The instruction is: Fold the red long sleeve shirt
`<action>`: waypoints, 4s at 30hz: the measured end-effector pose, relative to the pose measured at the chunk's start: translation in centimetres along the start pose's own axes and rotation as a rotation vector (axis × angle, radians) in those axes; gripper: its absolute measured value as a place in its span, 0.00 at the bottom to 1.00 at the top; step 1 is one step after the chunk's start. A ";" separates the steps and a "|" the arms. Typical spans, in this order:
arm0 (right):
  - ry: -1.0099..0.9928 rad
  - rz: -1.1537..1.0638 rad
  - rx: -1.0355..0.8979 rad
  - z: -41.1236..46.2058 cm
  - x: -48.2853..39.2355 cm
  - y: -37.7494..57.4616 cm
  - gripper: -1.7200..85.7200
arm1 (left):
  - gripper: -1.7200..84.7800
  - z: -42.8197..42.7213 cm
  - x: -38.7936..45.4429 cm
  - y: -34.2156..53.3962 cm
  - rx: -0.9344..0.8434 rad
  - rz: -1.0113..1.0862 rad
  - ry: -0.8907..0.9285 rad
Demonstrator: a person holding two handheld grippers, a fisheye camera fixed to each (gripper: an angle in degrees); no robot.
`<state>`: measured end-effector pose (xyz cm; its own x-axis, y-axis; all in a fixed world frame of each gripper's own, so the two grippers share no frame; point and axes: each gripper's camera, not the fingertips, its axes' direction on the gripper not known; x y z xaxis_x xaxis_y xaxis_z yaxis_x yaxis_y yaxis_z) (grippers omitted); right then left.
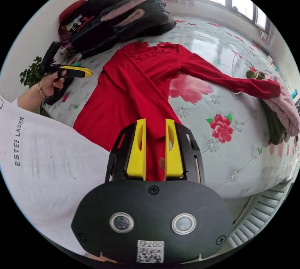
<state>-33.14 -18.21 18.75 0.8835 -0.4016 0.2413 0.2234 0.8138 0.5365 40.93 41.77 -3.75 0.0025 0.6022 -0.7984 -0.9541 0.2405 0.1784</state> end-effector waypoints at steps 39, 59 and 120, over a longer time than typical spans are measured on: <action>-0.328 0.356 0.818 -20.7 25.4 -3.7 0.03 | 0.01 3.5 -4.8 1.0 0.137 -0.335 -0.068; -0.343 -0.583 0.047 -2.1 -14.4 0.7 0.07 | 0.07 0.5 -6.5 9.4 0.155 -0.300 -0.065; -0.042 -0.070 -0.275 0.5 -0.6 7.0 0.04 | 0.04 3.7 1.1 12.4 -0.278 -0.113 -0.081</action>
<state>-32.27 -12.54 22.76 0.8452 -0.4735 0.2478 0.3920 0.8645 0.3146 30.17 48.22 -0.23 0.1265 0.6451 -0.7536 -0.9917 0.0989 -0.0818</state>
